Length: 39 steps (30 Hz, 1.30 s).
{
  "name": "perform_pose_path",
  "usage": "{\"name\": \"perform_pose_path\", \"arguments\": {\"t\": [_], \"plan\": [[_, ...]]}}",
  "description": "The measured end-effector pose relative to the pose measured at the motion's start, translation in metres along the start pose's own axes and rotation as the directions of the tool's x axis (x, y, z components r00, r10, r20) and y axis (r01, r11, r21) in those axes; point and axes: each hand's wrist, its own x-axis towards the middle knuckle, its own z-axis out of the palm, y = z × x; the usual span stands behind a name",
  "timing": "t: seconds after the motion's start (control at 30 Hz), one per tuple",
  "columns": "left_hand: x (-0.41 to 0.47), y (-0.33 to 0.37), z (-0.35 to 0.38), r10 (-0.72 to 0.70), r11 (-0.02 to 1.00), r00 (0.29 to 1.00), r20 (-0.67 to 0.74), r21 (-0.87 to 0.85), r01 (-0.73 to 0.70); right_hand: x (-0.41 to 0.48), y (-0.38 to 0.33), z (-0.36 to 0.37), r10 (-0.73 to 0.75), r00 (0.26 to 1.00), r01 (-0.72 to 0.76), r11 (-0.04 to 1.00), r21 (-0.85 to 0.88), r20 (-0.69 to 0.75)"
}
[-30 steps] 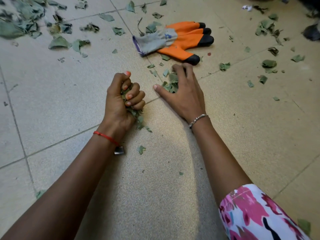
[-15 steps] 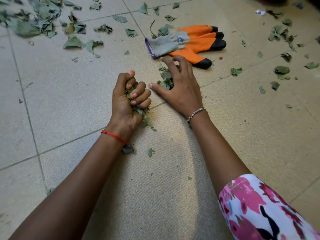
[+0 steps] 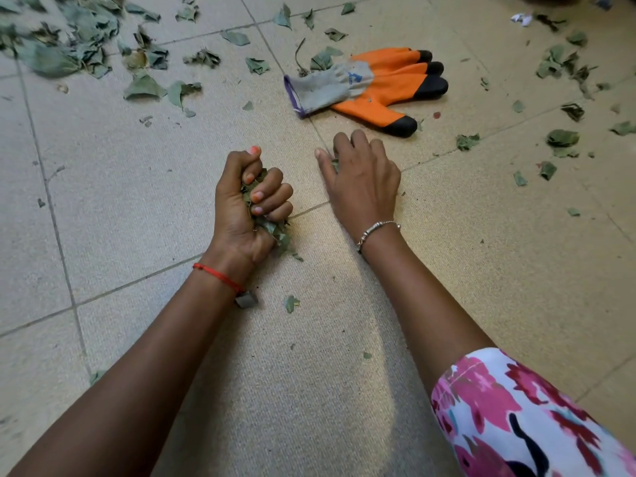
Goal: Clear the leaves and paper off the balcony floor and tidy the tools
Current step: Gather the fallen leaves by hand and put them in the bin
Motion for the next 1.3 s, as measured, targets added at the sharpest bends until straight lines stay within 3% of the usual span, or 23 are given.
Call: {"name": "perform_pose_path", "arguments": {"t": [0.1, 0.2, 0.33, 0.37, 0.4, 0.43, 0.5, 0.57, 0.63, 0.7, 0.77, 0.87, 0.97, 1.1, 1.3], "plan": [[0.003, 0.000, 0.000, -0.038, 0.998, 0.999, 0.007, 0.052, 0.038, 0.001, -0.006, -0.001, 0.053, 0.998, -0.054, 0.998, -0.021, -0.037], [0.000, 0.003, 0.006, -0.095, 0.992, 0.994, -0.052, 0.077, 0.099, -0.001, -0.007, -0.015, 0.131, 0.989, -0.130, 0.991, -0.017, 0.069], [-0.011, 0.009, 0.026, -0.115, 0.990, 0.979, -0.171, -0.107, 0.097, 0.000, -0.002, -0.033, 0.059, 0.981, -0.067, 0.997, 0.036, 0.185], [-0.015, 0.009, 0.034, -0.124, 0.987, 0.974, -0.189, -0.124, 0.101, 0.003, -0.001, -0.038, 0.060, 0.955, -0.091, 0.991, 0.095, 0.290], [-0.021, 0.010, 0.046, -0.139, 0.985, 0.967, -0.213, -0.129, 0.113, 0.007, 0.000, -0.047, 0.129, 0.872, -0.235, 0.957, 0.173, 0.471], [-0.028, 0.011, 0.057, -0.152, 0.984, 0.960, -0.237, -0.130, 0.124, 0.011, 0.001, -0.057, 0.246, 0.747, -0.470, 0.853, 0.229, 0.617], [-0.048, 0.016, 0.087, -0.194, 0.976, 0.934, -0.299, -0.157, 0.153, 0.014, 0.006, -0.093, 0.445, 0.409, -0.883, 0.414, 0.222, 0.797], [-0.067, 0.027, 0.124, -0.240, 0.965, 0.909, -0.341, -0.182, 0.186, 0.019, 0.008, -0.141, 0.405, 0.143, -0.981, -0.066, 0.185, 0.903], [-0.085, 0.047, 0.171, -0.265, 0.959, 0.888, -0.375, -0.198, 0.203, 0.037, 0.006, -0.197, 0.238, 0.062, -0.924, -0.354, 0.146, 0.969], [-0.097, 0.071, 0.223, -0.270, 0.956, 0.881, -0.388, -0.221, 0.195, 0.067, 0.002, -0.257, 0.064, 0.094, -0.827, -0.551, 0.113, 0.994], [-0.104, 0.102, 0.290, -0.265, 0.952, 0.880, -0.394, -0.252, 0.174, 0.114, 0.002, -0.324, -0.056, 0.194, -0.702, -0.705, 0.099, 0.979], [-0.110, 0.151, 0.404, -0.247, 0.953, 0.895, -0.372, -0.258, 0.156, 0.195, 0.000, -0.429, -0.123, 0.314, -0.589, -0.803, 0.092, 0.941], [-0.108, 0.208, 0.514, -0.234, 0.950, 0.909, -0.345, -0.281, 0.137, 0.286, -0.003, -0.528, -0.196, 0.404, -0.571, -0.817, 0.079, 0.894], [-0.091, 0.281, 0.619, -0.176, 0.966, 0.930, -0.323, -0.240, 0.099, 0.392, -0.008, -0.606, -0.190, 0.441, -0.606, -0.784, 0.135, 0.877], [-0.002, 0.359, 0.674, -0.147, 0.989, 0.902, -0.405, -0.074, 0.128, 0.516, -0.011, -0.591, -0.092, 0.403, -0.627, -0.752, 0.202, 0.911]]}}
